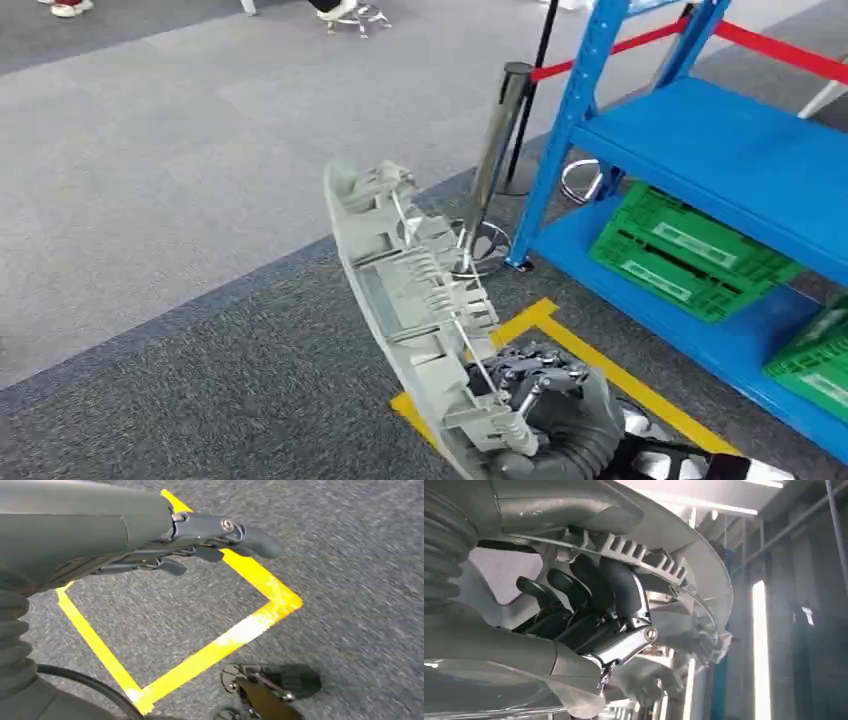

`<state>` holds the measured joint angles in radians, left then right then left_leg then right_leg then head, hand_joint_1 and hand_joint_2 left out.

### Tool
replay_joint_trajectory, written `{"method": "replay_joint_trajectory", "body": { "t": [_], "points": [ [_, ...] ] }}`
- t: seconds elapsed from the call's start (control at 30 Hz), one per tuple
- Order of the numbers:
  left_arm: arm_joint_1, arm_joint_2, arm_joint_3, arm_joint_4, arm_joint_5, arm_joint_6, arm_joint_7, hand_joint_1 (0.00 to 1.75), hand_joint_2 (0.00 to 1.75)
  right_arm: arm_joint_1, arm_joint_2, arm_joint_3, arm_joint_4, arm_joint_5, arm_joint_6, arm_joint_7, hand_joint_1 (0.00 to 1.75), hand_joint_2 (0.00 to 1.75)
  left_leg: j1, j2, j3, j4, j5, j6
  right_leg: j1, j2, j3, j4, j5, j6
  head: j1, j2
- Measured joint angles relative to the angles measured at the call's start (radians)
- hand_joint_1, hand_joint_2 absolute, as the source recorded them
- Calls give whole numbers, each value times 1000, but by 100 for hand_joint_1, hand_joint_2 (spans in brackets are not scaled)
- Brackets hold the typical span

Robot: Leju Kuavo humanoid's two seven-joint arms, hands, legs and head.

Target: Take the parts from the cabinet and place them on the table.

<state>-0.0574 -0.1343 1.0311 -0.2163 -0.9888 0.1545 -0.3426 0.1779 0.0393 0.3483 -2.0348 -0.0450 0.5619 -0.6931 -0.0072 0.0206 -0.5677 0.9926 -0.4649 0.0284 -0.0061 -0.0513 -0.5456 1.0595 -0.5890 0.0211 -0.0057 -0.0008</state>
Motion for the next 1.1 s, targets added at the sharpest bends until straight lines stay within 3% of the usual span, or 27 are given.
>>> {"method": "replay_joint_trajectory", "body": {
  "t": [0.03,0.07,0.1,0.13,0.17,0.23,0.27,0.3,0.43,0.47,0.5,0.53,0.6,0.63,0.67,0.73,0.77,0.8,0.83,0.93,0.97,1.0,1.03,1.1],
  "points": [
    [-3,0,0,0,0,0,0,0,175,1,-3,0,-1,0,0,-1,175,175,1,-13,-2,0,2,4,-1,31,-36,79,-40,1,4,0],
    [-5,-1,0,0,0,0,0,0,175,2,-6,0,-1,1,0,-1,175,175,1,-26,-3,0,2,4,-1,44,-75,163,-74,2,5,0],
    [-5,-2,0,0,0,0,0,0,175,2,-8,0,-1,1,0,-1,175,175,0,-41,-3,1,3,5,-1,49,-114,236,-95,3,5,0],
    [-5,-2,0,0,0,0,0,0,175,2,-9,0,-1,1,0,-1,175,175,0,-55,-2,1,3,5,-1,50,-133,264,-90,4,5,0],
    [-4,-4,0,0,0,0,0,0,175,2,-11,0,-1,1,0,-1,175,175,1,-71,-1,1,3,5,-2,50,-127,240,-59,4,5,0],
    [-4,-6,0,0,0,0,0,0,175,2,-13,0,-1,1,0,-1,175,175,4,-102,1,6,2,3,-7,64,-62,85,39,5,4,0],
    [-4,-6,0,0,0,0,0,0,175,2,-13,0,-2,1,0,-1,175,175,6,-116,0,11,-1,-2,-14,101,-25,-1,79,6,6,0],
    [-6,-6,0,0,0,0,0,0,175,1,-14,0,-2,1,0,0,175,175,1,-128,-8,23,-6,-9,-18,152,-14,-27,64,7,5,0],
    [1,-5,0,0,2,-1,1,0,175,-1,-16,0,-4,-1,0,0,175,175,11,-174,-29,26,5,-32,-13,111,-2,-34,67,-13,3,0],
    [1,-3,0,0,5,0,1,0,175,-5,-16,0,-4,-3,2,0,175,175,8,-147,-31,35,-4,-35,-17,94,1,-38,69,-18,3,0],
    [-1,-6,1,0,10,2,1,0,175,-8,-16,0,-3,-3,5,0,175,175,3,-88,-49,72,-29,-41,-16,81,3,-38,67,-23,-2,0],
    [-6,-7,4,0,28,6,1,0,175,-9,-16,0,-3,-5,10,0,175,175,5,-57,-83,142,-66,-47,-13,62,3,-38,65,-28,-9,0],
    [-10,-12,11,0,39,9,1,0,175,-12,-16,0,4,-3,11,0,175,175,10,-34,-154,292,-128,-51,-7,28,4,-38,62,-33,-8,0],
    [-9,-15,13,0,45,10,1,0,175,-16,-16,0,9,-2,11,0,175,175,12,-32,-172,332,-134,-51,-5,13,4,-38,61,-34,-8,0],
    [-8,-17,15,0,49,10,1,0,175,-20,-16,0,13,-2,10,0,175,175,12,-32,-164,321,-115,-49,-4,0,6,-38,59,-35,-9,0],
    [-6,-21,27,0,56,11,-5,0,175,-22,-16,-2,19,-5,10,0,175,175,10,-22,-91,179,-32,-40,-2,-25,12,-38,55,-34,-8,0],
    [-6,-21,32,0,56,11,-11,0,175,-21,-16,-3,21,-5,10,0,175,175,4,6,-44,89,7,-30,-1,-35,16,-38,52,-33,-8,0],
    [-8,-21,32,0,50,11,-21,0,175,-18,-16,-5,20,3,2,0,175,175,-9,62,-17,42,-5,-23,0,-44,18,-40,50,-31,-8,0],
    [-13,-22,32,0,44,11,-28,0,175,-9,-16,-12,16,4,-2,0,175,175,-18,67,-15,27,-6,-16,5,-54,15,-38,47,-25,-11,0],
    [-9,-24,32,0,35,14,-37,0,175,17,-17,-58,-11,-6,43,0,175,175,-22,31,-24,23,-5,-6,3,-90,26,-46,44,-12,-10,0],
    [-8,-26,32,0,34,14,-38,0,175,24,-17,-77,-20,-6,62,0,175,175,-9,19,-10,5,6,2,1,-82,18,-44,32,-5,-9,0],
    [-8,-32,32,0,30,14,-38,0,175,30,-17,-95,-25,-4,75,0,175,175,-10,10,-7,-1,8,4,-1,-22,14,-23,19,-2,-5,-1],
    [-14,-32,32,0,27,16,-38,0,175,40,-17,-112,-35,-3,84,-2,175,175,-8,-2,-8,-1,10,9,-3,20,-13,38,-14,-2,-6,0],
    [-20,-39,32,0,26,15,-38,0,175,56,-17,-139,-42,6,88,-2,175,175,-7,-30,-8,-1,9,11,-4,49,-99,204,-81,3,0,0]
  ]
}}
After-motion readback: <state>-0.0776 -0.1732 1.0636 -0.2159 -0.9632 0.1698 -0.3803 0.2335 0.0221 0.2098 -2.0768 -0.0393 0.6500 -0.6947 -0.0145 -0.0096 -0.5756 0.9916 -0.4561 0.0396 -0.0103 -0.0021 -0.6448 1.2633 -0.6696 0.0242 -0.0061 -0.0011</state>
